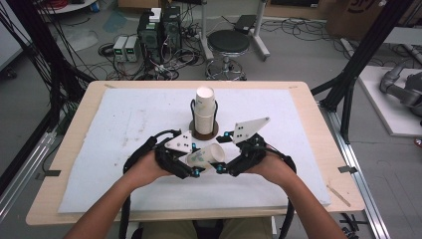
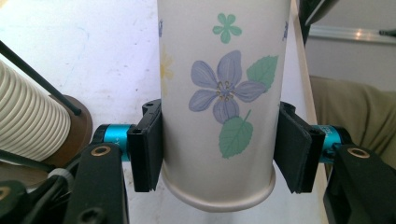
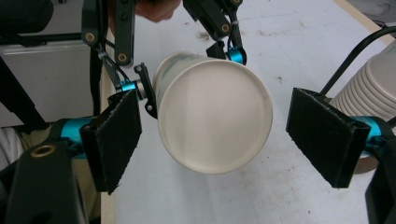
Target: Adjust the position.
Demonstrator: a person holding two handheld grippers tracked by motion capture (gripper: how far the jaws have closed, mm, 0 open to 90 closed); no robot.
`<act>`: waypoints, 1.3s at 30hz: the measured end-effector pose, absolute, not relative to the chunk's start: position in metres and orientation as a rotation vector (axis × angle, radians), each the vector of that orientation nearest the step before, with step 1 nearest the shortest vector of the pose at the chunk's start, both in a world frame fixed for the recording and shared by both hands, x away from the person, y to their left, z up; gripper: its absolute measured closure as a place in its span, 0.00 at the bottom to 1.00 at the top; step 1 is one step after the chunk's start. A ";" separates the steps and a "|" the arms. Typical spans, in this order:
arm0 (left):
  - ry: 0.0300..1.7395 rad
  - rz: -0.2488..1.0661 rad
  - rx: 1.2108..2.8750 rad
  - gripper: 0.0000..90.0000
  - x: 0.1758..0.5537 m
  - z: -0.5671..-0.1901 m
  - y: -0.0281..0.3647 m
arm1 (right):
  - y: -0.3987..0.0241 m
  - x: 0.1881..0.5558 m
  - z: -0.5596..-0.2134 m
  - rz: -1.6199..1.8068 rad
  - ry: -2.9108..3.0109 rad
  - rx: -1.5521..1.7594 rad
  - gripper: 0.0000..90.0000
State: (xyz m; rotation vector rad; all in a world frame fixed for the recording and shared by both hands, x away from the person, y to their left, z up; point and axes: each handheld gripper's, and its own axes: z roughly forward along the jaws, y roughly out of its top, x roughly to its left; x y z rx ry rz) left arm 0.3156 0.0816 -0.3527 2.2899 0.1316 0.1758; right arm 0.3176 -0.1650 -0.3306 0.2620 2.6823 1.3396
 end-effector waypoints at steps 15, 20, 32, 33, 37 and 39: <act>0.039 0.084 2.461 0.46 0.318 -0.346 0.069 | -0.150 0.315 -0.338 1.190 2.777 0.071 0.30; 0.020 0.048 2.479 0.47 0.317 -0.350 0.066 | -0.148 0.315 -0.339 1.162 2.803 0.013 0.36; 0.104 0.072 2.287 0.18 0.316 -0.361 0.081 | -0.154 0.319 -0.341 1.189 2.851 0.066 0.42; 0.104 0.072 2.287 0.20 0.316 -0.361 0.081 | -0.154 0.319 -0.341 1.189 2.851 0.066 0.42; 0.156 0.076 2.185 0.20 0.315 -0.366 0.094 | -0.165 0.322 -0.341 1.241 2.830 0.124 0.42; 0.174 0.082 2.144 0.20 0.315 -0.369 0.100 | -0.170 0.322 -0.340 1.267 2.817 0.146 0.42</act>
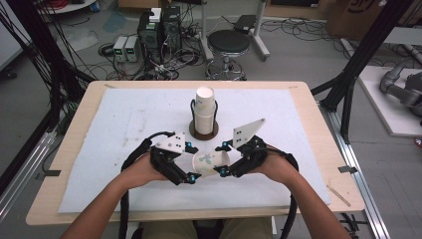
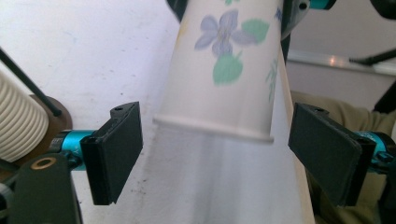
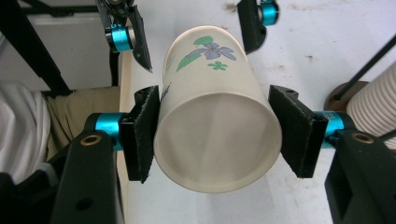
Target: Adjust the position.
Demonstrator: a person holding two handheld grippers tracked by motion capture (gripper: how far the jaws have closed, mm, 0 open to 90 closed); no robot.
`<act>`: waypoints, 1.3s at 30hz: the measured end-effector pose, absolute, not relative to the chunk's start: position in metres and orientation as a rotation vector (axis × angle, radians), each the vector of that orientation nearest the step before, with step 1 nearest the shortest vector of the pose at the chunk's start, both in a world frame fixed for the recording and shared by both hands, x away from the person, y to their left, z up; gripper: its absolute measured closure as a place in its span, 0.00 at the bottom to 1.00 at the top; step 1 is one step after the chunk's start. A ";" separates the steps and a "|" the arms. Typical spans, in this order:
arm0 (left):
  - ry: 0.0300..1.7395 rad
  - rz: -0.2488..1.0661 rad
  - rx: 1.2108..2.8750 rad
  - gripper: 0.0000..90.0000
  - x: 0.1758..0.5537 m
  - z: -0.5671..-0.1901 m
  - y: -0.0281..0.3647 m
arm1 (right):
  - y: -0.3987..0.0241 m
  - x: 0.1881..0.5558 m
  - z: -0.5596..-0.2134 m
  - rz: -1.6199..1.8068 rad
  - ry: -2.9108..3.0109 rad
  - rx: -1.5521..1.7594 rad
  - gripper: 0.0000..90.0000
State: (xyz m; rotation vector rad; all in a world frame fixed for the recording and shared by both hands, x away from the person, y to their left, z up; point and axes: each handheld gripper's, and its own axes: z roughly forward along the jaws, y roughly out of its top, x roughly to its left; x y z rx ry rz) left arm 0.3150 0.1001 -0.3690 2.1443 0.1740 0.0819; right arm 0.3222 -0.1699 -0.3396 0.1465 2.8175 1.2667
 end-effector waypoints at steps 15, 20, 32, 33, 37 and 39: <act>0.216 0.101 1.850 0.19 0.302 -0.381 0.121 | -0.194 0.314 -0.349 1.533 2.690 0.201 0.42; 0.208 0.096 1.829 0.19 0.300 -0.385 0.119 | -0.198 0.312 -0.356 1.591 2.671 0.212 0.42; 0.151 0.057 1.784 0.21 0.298 -0.390 0.104 | -0.200 0.308 -0.361 1.743 2.643 0.183 0.42; 0.139 0.050 1.771 0.24 0.298 -0.390 0.104 | -0.200 0.308 -0.362 1.763 2.639 0.191 0.42; 0.128 0.046 1.748 0.28 0.298 -0.390 0.104 | -0.201 0.310 -0.364 1.790 2.645 0.203 0.42; 0.127 0.045 1.738 0.30 0.299 -0.389 0.105 | -0.202 0.311 -0.366 1.823 2.639 0.216 0.42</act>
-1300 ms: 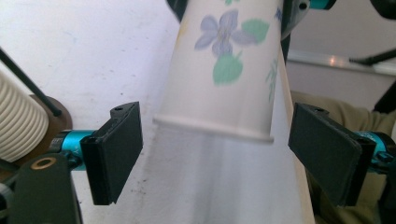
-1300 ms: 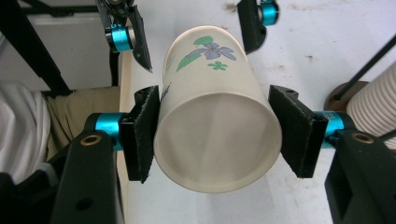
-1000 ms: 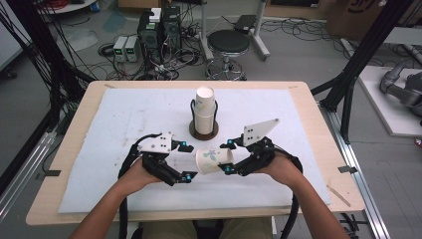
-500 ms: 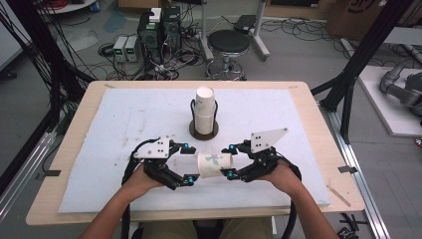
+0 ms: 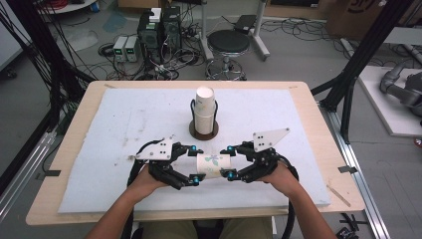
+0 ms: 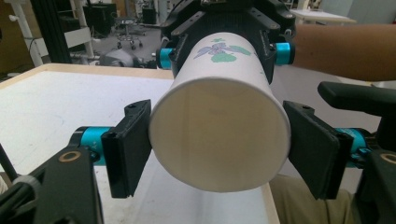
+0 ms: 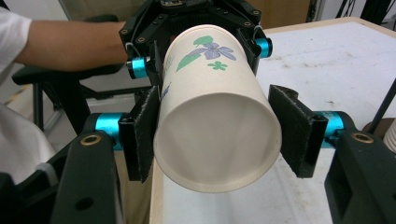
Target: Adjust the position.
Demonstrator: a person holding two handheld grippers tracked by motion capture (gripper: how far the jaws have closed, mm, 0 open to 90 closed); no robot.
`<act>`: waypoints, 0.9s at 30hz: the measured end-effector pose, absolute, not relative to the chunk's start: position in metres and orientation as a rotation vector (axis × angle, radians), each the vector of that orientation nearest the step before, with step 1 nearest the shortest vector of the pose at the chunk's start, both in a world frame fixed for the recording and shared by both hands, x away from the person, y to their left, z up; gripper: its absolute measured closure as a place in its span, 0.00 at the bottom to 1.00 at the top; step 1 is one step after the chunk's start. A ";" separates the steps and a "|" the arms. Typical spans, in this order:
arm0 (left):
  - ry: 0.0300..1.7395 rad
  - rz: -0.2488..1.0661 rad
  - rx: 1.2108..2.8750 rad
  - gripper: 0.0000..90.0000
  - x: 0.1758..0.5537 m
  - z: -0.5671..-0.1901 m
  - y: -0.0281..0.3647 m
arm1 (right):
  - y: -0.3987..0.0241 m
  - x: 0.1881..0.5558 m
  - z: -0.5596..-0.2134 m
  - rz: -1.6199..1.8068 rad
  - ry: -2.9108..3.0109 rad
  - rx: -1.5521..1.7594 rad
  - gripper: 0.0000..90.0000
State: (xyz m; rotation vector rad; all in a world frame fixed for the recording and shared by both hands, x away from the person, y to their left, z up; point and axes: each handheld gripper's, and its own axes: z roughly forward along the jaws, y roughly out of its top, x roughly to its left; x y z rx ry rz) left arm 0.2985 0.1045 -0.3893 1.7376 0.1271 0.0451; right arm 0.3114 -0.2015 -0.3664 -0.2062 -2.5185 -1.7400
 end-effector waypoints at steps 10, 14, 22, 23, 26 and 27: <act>0.141 0.031 1.719 0.41 0.300 -0.388 0.109 | -0.201 0.313 -0.367 -1.728 -2.508 -0.228 0.42; 0.142 0.026 1.726 0.44 0.301 -0.386 0.110 | -0.200 0.313 -0.367 -1.719 -2.510 -0.243 0.40; 0.164 0.031 1.765 0.45 0.302 -0.376 0.115 | -0.202 0.313 -0.362 -1.742 -2.524 -0.330 0.24; 0.165 0.031 1.778 0.45 0.302 -0.375 0.116 | -0.203 0.313 -0.361 -1.742 -2.529 -0.330 0.24; 0.168 0.037 1.814 0.45 0.302 -0.371 0.117 | -0.205 0.313 -0.358 -1.746 -2.544 -0.338 0.24; 0.176 0.045 1.833 0.45 0.302 -0.368 0.117 | -0.205 0.313 -0.358 -1.746 -2.544 -0.338 0.24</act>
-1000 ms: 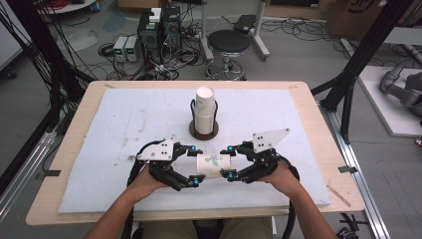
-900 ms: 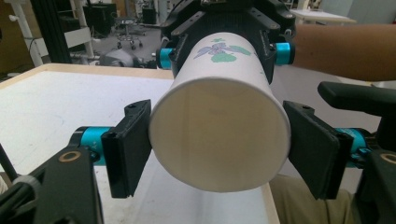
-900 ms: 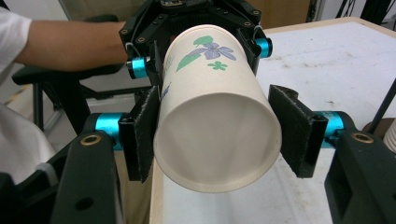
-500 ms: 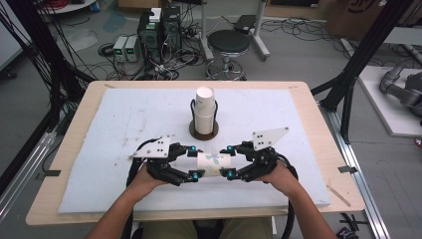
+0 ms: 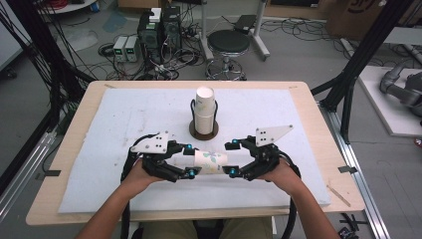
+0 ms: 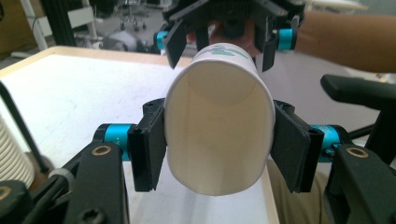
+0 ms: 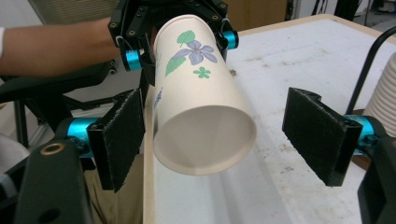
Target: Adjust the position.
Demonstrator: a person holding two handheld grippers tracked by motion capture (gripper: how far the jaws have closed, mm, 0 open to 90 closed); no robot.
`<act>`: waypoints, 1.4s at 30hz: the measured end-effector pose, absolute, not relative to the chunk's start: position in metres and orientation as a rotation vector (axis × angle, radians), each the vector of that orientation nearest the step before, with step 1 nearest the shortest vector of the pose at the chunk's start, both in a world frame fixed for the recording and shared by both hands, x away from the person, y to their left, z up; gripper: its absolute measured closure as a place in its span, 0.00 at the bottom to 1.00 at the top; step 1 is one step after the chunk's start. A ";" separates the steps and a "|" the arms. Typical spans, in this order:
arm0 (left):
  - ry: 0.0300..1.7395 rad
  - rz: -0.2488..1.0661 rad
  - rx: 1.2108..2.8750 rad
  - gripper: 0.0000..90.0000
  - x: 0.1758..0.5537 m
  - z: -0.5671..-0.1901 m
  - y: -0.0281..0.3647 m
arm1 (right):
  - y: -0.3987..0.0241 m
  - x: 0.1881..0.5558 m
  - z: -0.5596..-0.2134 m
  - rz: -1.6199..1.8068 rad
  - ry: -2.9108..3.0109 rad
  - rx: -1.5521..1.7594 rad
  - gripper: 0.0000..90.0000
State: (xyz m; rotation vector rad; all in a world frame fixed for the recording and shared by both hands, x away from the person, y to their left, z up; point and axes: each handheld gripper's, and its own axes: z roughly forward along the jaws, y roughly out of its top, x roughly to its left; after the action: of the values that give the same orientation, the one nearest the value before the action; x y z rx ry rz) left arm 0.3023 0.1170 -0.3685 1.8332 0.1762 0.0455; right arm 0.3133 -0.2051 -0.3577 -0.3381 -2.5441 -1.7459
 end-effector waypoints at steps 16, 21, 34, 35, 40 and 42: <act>0.146 0.082 2.137 0.45 0.310 -0.333 0.108 | -0.183 0.312 -0.341 -1.572 -2.805 -0.245 0.24; 0.136 0.087 2.171 0.45 0.312 -0.326 0.106 | -0.177 0.312 -0.338 -1.532 -2.846 -0.228 0.24; 0.115 0.100 2.308 0.45 0.315 -0.318 0.095 | -0.161 0.310 -0.334 -1.354 -3.030 -0.129 0.24; 0.112 0.106 2.326 0.45 0.315 -0.317 0.093 | -0.157 0.310 -0.333 -1.328 -3.049 -0.115 0.24; 0.110 0.107 2.362 0.44 0.316 -0.316 0.089 | -0.149 0.310 -0.334 -1.270 -3.079 -0.093 0.24; 0.109 0.106 2.373 0.43 0.316 -0.317 0.088 | -0.145 0.310 -0.334 -1.239 -3.092 -0.084 0.24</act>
State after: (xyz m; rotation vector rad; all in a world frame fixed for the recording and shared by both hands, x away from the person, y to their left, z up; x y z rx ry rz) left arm 0.3165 0.0878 -0.3167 2.3729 0.1092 0.1062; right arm 0.3098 -0.1452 -0.3345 -0.0844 -3.0919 -1.2394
